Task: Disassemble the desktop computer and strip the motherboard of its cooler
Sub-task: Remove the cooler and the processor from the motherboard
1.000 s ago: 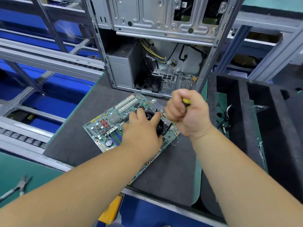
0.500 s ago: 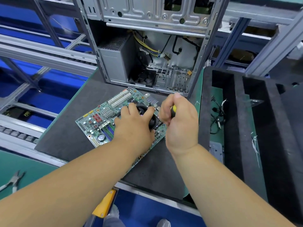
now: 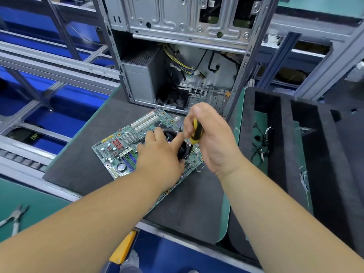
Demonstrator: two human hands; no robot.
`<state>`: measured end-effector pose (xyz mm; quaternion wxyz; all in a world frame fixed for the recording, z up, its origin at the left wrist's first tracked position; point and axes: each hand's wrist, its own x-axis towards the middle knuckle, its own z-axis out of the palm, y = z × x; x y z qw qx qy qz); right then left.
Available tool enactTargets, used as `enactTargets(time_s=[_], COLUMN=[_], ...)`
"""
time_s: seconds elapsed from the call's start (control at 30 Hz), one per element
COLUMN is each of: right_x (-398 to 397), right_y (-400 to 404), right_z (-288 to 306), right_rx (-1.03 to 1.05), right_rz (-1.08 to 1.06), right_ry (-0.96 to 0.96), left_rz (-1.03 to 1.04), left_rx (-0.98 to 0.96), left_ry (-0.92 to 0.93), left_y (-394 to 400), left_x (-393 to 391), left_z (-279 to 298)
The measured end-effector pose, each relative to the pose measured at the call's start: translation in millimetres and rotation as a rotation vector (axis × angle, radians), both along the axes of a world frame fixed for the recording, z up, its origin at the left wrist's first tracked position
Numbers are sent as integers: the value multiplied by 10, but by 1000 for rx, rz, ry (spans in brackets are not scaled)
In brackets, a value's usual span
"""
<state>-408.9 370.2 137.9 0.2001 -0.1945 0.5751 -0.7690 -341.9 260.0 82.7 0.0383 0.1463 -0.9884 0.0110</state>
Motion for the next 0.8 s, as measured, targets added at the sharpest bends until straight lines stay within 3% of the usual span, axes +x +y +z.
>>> enactTargets(time_s=[0.1,0.27,0.43,0.63,0.8], right_x=[20,129,132,-122,-125], right_y=[-3,-103,-198,-164,-192], right_z=[-18,-69,-107,-12,-37], right_rx=[23,-157,-179,-271,-301], right_rz=[-316,-366,-191,93,119], right_ry=[-65,-82,68,-116,-94], left_rz=[3,8,8,-3,-14], left_rx=[-23,-19,23,31,107], left_ry=[-10,-7,17,33,24], left_y=[-3,-9,-30,-45,-161], left_x=[-6,-19,-37,-42,-56], left_z=[11,0,-37,-60,-114])
